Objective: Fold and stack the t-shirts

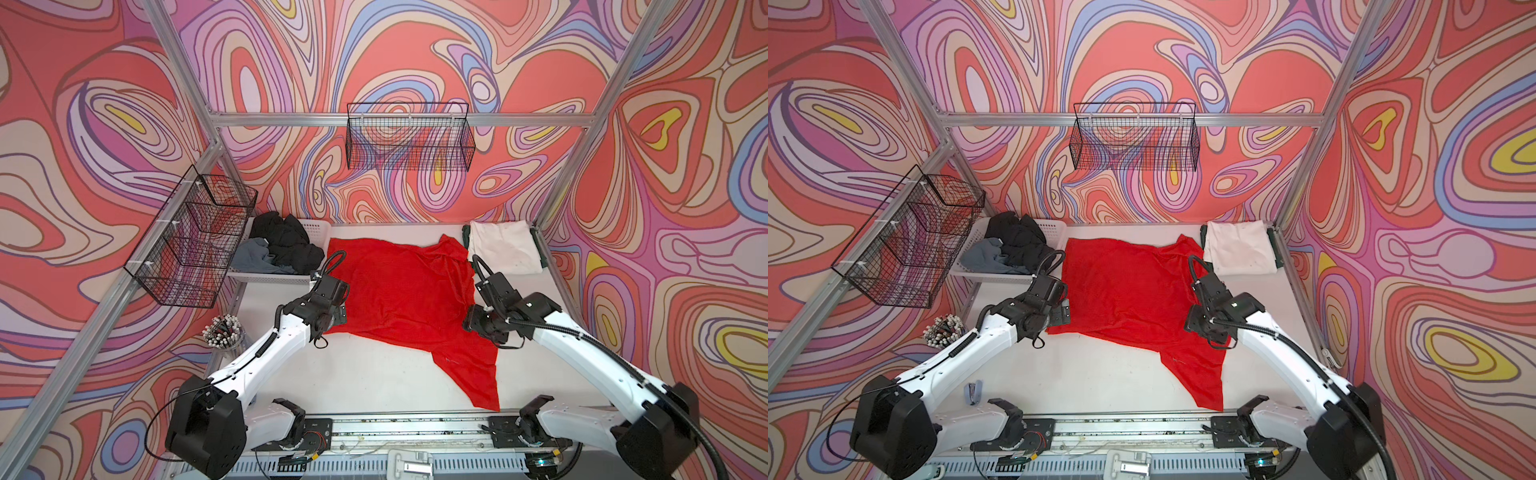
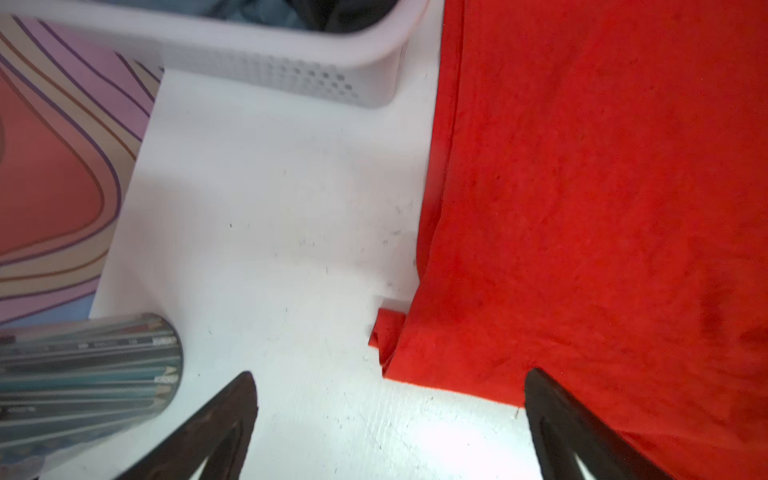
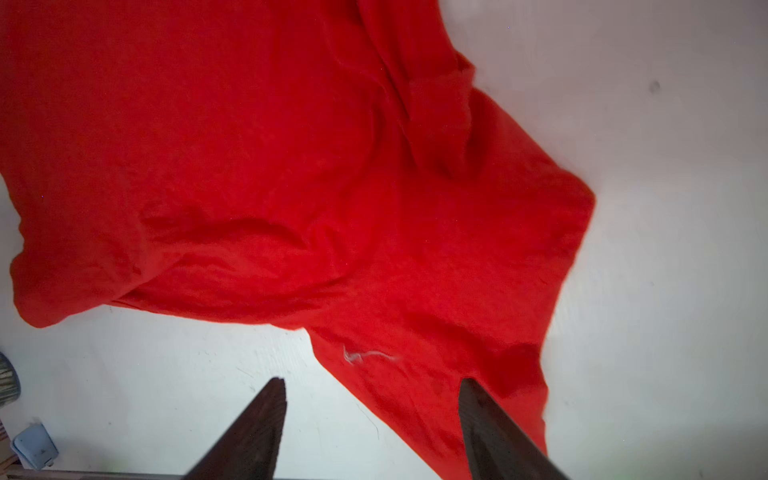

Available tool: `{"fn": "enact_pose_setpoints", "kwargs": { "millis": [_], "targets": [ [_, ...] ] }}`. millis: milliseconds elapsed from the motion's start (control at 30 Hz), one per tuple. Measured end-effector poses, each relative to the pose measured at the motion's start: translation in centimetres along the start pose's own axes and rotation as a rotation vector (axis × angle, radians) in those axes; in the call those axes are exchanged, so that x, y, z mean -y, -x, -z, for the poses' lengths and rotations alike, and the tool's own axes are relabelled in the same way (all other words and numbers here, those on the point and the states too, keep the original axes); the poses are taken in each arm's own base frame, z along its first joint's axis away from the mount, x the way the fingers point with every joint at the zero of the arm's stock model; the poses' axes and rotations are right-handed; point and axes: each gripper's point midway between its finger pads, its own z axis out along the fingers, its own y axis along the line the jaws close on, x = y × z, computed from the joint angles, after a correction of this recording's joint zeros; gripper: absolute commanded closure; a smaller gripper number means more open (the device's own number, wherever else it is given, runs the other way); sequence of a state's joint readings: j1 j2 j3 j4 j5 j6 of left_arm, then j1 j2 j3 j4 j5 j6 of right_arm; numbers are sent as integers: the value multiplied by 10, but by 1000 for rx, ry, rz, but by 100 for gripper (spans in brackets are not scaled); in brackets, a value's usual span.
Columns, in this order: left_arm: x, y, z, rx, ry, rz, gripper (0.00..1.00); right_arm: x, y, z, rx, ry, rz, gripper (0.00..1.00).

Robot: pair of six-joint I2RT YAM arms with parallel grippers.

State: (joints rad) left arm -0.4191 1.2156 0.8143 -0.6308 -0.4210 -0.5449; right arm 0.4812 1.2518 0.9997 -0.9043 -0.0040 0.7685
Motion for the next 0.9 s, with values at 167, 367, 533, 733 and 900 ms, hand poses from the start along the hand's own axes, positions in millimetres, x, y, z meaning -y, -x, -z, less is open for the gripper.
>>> {"fn": "enact_pose_setpoints", "kwargs": {
  "millis": [167, 367, 533, 733, 900],
  "targets": [
    [-13, -32, -10, -62, 11, 37, 0, -46, 41, -42, 23, 44, 73, 35],
    [-27, -64, -35, -156, 15, 104, 3, -79, 70, -92, 31, 69, 154, 35],
    [-20, -71, -62, -252, 18, 99, 12, -69, 84, -101, 60, 42, 168, 35],
    [4, -48, -81, -270, -15, 76, 30, -35, 115, -108, 111, -22, 118, 35],
    [7, -45, -84, -267, -16, 77, 35, -26, 125, -109, 125, -32, 108, 35]
  ]
}}
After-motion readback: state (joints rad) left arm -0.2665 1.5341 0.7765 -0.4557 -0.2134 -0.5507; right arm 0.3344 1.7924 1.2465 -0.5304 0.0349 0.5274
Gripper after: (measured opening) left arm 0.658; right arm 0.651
